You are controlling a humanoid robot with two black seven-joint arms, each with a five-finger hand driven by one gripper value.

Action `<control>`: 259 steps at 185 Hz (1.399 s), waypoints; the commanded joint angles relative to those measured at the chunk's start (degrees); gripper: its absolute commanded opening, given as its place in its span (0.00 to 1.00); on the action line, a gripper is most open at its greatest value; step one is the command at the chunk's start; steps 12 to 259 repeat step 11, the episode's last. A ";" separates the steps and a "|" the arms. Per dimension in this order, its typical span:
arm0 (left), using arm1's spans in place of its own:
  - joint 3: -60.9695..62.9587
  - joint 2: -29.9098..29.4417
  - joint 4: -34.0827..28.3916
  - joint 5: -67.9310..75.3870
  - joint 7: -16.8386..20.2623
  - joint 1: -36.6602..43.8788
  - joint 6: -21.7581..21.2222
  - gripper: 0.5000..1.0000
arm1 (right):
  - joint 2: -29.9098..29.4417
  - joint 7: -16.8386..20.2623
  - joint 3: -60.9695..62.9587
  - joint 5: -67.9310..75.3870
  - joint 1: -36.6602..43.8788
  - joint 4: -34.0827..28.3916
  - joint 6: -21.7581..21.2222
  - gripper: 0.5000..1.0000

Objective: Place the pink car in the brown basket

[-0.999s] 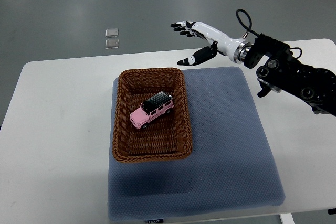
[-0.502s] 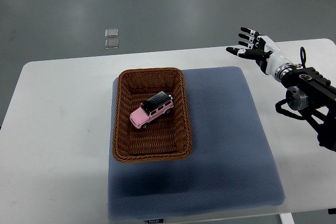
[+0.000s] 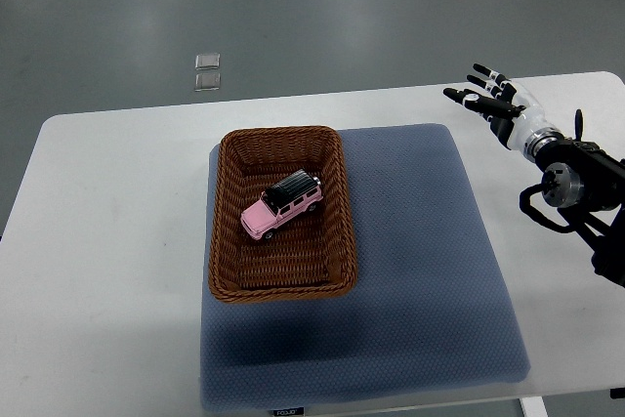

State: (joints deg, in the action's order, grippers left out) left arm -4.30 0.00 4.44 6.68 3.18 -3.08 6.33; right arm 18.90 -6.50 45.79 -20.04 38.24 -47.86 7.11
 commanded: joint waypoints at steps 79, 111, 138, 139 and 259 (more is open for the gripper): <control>0.00 0.00 -0.04 0.00 -0.01 0.00 0.00 1.00 | -0.01 0.00 -0.26 -0.09 -0.18 0.14 -0.08 0.83; 0.00 0.00 -0.04 0.00 -0.01 0.00 0.00 1.00 | -0.01 0.00 -0.26 -0.09 -0.18 0.14 -0.08 0.83; 0.00 0.00 -0.04 0.00 -0.01 0.00 0.00 1.00 | -0.01 0.00 -0.26 -0.09 -0.18 0.14 -0.08 0.83; 0.00 0.00 -0.04 0.00 -0.01 0.00 0.00 1.00 | -0.01 0.00 -0.26 -0.09 -0.18 0.14 -0.08 0.83; 0.00 0.00 -0.04 0.00 -0.01 0.00 0.00 1.00 | -0.01 0.00 -0.26 -0.09 -0.18 0.14 -0.08 0.83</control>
